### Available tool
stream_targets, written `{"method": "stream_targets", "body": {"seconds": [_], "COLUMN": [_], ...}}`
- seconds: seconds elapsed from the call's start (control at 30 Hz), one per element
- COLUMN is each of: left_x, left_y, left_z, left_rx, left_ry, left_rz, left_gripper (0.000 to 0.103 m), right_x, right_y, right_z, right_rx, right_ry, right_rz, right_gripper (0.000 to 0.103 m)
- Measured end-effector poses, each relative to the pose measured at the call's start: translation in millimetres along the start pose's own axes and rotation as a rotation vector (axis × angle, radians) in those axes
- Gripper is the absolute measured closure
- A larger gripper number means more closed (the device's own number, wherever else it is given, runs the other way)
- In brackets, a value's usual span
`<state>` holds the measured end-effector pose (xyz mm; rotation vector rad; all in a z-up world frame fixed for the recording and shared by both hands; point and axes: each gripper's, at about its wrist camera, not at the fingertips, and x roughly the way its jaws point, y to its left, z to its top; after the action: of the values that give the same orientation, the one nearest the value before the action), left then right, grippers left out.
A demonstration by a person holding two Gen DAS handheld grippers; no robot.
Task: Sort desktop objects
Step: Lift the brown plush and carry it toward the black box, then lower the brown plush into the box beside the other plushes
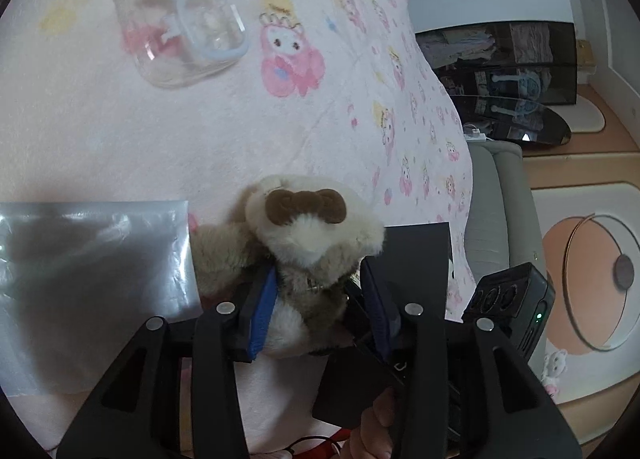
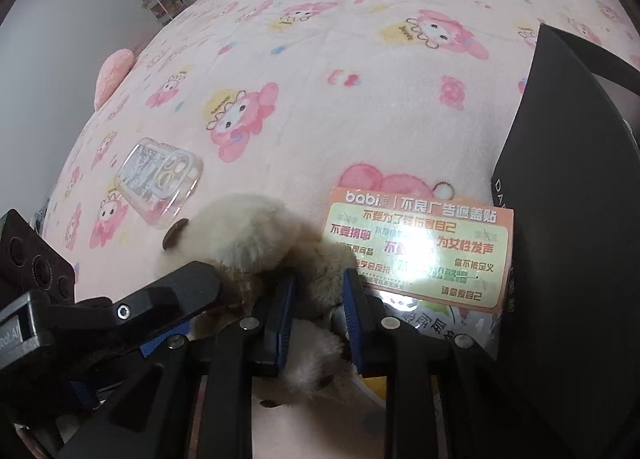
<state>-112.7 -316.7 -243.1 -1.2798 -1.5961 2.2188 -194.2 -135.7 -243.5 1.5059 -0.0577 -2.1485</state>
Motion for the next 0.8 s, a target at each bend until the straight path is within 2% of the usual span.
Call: {"method": "stream_targets", "body": {"seconds": [0.03, 0.13, 0.2, 0.33, 0.53, 0.6, 0.67, 0.8], "left_x": [-5.1, -26.5, -40.7, -51.7, -25.3, -11.1, 4.6, 33.1], "left_y": [-4.7, -17.4, -41.1, -98.2, -163.4, -173.2, -180.2, -200.4], "left_z": [-3.3, -18.4, -29.1, -52.5, -89.0, -100.2, -107.8, -107.4], "left_rx": [0.018, 0.007, 0.059, 0.179, 0.279, 0.285, 0.286, 0.308], "left_ry": [0.001, -0.004, -0.021, -0.047, 0.004, 0.021, 0.051, 0.083], "left_rz": [-0.016, -0.139, -0.160, -0.134, -0.124, -0.120, -0.112, -0.076], "left_gripper": [0.062, 0.061, 0.061, 0.060, 0.058, 0.058, 0.058, 0.058], "right_x": [-6.9, -41.7, -72.6, -131.8, -201.4, -212.4, -214.9, -210.0], "right_y": [1.9, 10.4, 17.9, 21.1, -12.7, -35.4, -62.7, -108.8], "right_z": [0.2, 1.4, -1.6, -10.4, -21.7, -23.2, -23.0, -18.1], "right_rx": [-0.007, -0.033, -0.079, -0.138, -0.179, -0.162, -0.111, -0.025], "right_ry": [-0.006, -0.036, -0.076, -0.151, -0.255, -0.250, -0.224, -0.164], "right_rz": [0.015, 0.086, 0.092, 0.095, 0.059, 0.075, 0.128, 0.199], "right_gripper": [0.081, 0.083, 0.083, 0.083, 0.083, 0.083, 0.083, 0.083]}}
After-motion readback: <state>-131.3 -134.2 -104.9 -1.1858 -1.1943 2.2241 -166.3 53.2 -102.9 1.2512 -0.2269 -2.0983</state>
